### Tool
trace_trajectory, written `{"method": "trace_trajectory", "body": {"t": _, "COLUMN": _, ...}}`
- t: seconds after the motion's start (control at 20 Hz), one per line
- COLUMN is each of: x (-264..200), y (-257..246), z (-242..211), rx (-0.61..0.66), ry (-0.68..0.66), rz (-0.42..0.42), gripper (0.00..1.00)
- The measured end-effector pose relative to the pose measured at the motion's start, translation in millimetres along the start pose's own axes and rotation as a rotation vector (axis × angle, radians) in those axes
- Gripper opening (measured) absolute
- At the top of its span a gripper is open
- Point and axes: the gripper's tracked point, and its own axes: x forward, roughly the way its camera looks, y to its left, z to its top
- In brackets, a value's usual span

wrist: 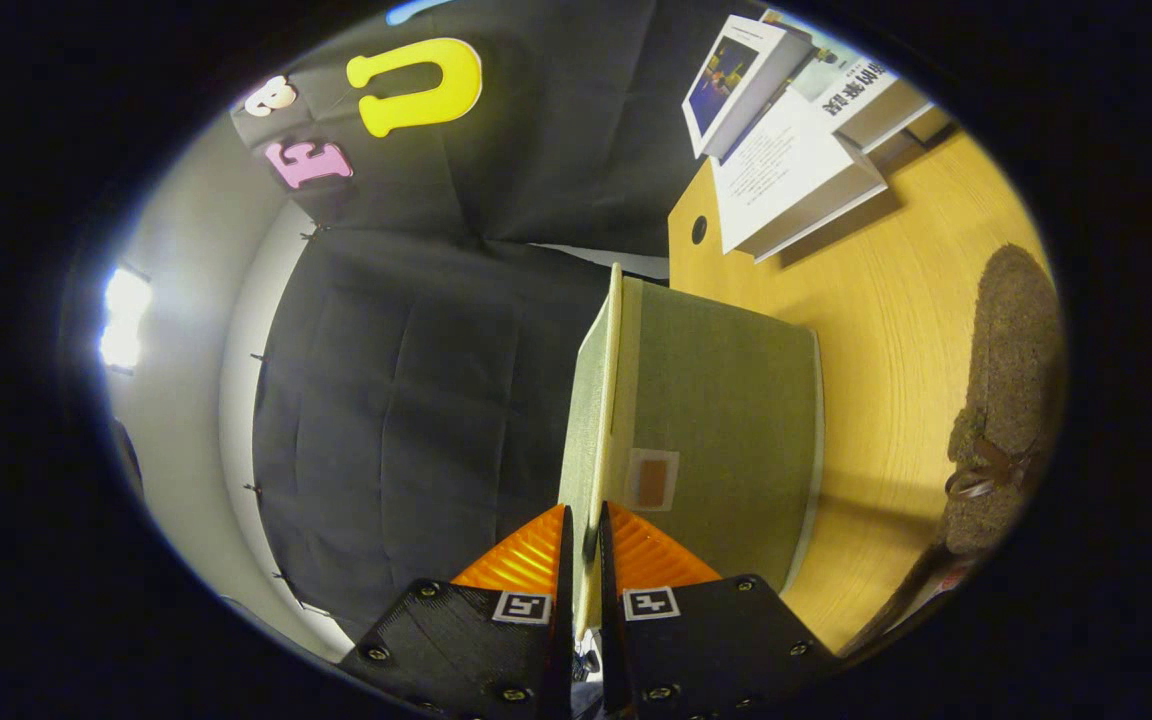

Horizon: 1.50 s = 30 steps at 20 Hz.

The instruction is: Open the storage box then place both shoes into the box .Put the left shoe in first, then the right shoe, with the right side of both shoes facing outward in a uniform manner.

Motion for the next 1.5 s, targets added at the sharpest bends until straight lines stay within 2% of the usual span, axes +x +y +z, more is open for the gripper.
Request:
{"method": "trace_trajectory", "body": {"t": 0.35, "x": 9, "y": 46, "z": 7, "rx": -0.055, "ry": 0.012, "rz": 0.0, "gripper": 0.12}}
{"method": "trace_trajectory", "body": {"t": 0.7, "x": 42, "y": 112, "z": 13, "rx": -0.222, "ry": 0.027, "rz": -0.012, "gripper": 0.12}}
{"method": "trace_trajectory", "body": {"t": 0.9, "x": 76, "y": 146, "z": 8, "rx": -0.322, "ry": 0.056, "rz": -0.013, "gripper": 0.12}}
{"method": "trace_trajectory", "body": {"t": 1.2, "x": 146, "y": 176, "z": -4, "rx": -0.357, "ry": 0.078, "rz": -0.008, "gripper": 0.13}}
{"method": "trace_trajectory", "body": {"t": 1.5, "x": 212, "y": 183, "z": -23, "rx": -0.396, "ry": 0.124, "rz": -0.035, "gripper": 0.13}}
